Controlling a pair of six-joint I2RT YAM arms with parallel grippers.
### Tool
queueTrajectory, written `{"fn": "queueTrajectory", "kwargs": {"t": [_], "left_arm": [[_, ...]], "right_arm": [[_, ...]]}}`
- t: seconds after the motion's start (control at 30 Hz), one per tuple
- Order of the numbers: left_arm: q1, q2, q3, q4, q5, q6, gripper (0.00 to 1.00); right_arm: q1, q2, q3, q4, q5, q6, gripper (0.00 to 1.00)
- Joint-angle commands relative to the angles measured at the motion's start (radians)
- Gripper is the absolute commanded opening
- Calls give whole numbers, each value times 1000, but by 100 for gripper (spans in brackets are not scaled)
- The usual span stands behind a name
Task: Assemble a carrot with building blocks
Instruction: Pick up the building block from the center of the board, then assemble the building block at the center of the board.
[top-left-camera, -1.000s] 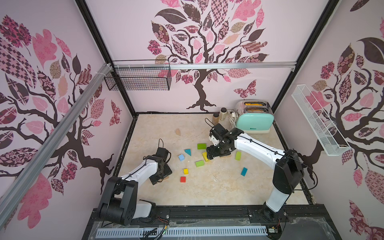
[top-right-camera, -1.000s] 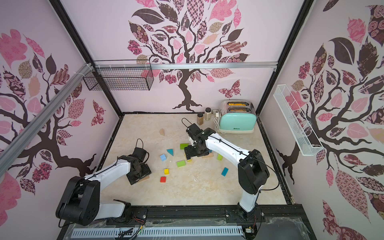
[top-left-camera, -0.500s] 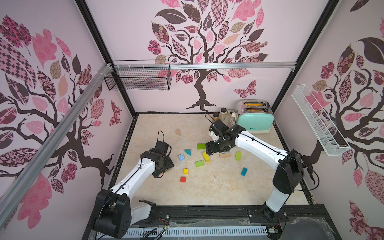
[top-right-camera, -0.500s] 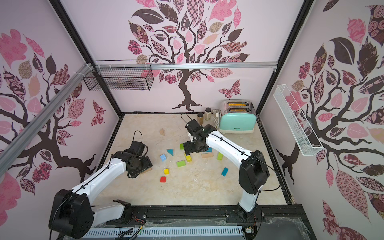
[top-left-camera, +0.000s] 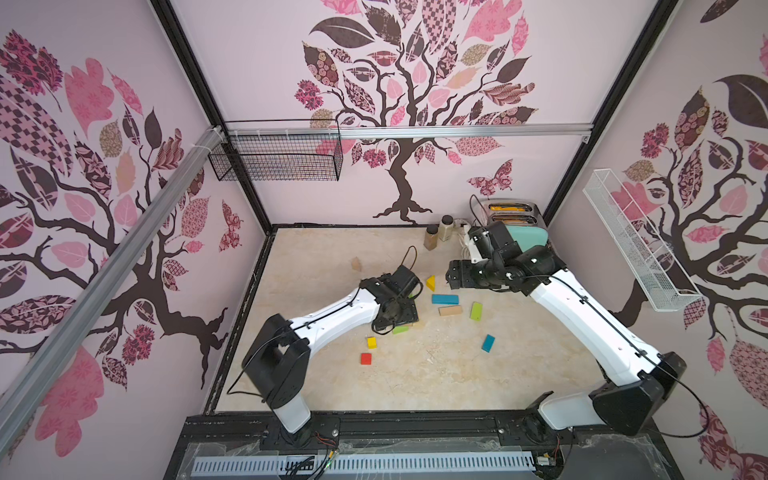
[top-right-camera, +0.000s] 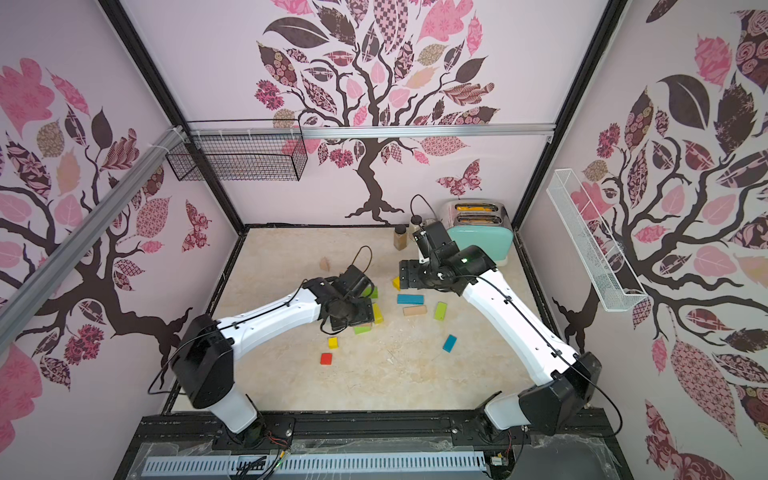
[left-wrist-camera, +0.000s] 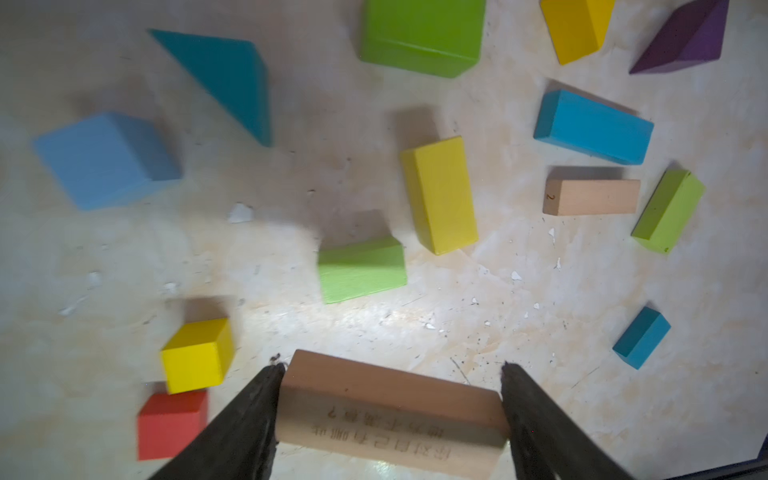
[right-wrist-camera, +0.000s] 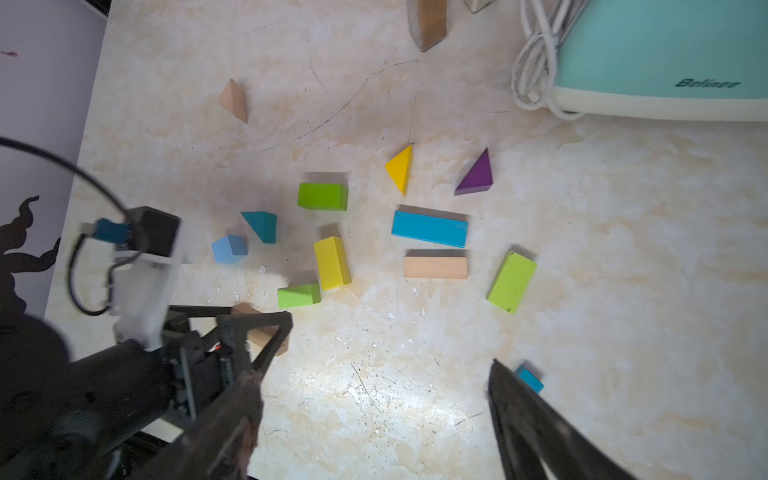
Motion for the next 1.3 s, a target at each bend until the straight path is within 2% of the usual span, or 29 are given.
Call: {"fn": "queueTrajectory", "kwargs": {"t": [0.0, 0.23, 0.63, 0.77, 0.83, 0.97, 1.0, 1.27], "left_arm": [[-47, 120, 120, 44, 17, -18, 56], [-101, 373, 352, 45, 48, -26, 56], [-113, 572, 518, 35, 36, -40, 61], [-113, 598, 559, 14, 23, -40, 68], [-113, 599, 566, 8, 18, -41, 77], [-114, 584, 566, 3, 2, -35, 89], [-113, 575, 563, -1, -5, -33, 97], [-110, 414, 478, 66, -43, 30, 98]], "right_arm": [[-1, -37, -29, -15, 25, 20, 88], [-6, -105, -118, -6, 27, 33, 87], [-11, -145, -178, 2, 25, 34, 88], [-12, -137, -172, -3, 22, 27, 88], [-12, -135, -171, -6, 23, 21, 88], [-13, -127, -175, -6, 27, 16, 88], [-13, -127, -175, -7, 28, 16, 89], [-38, -113, -137, -20, 47, -2, 89]]}}
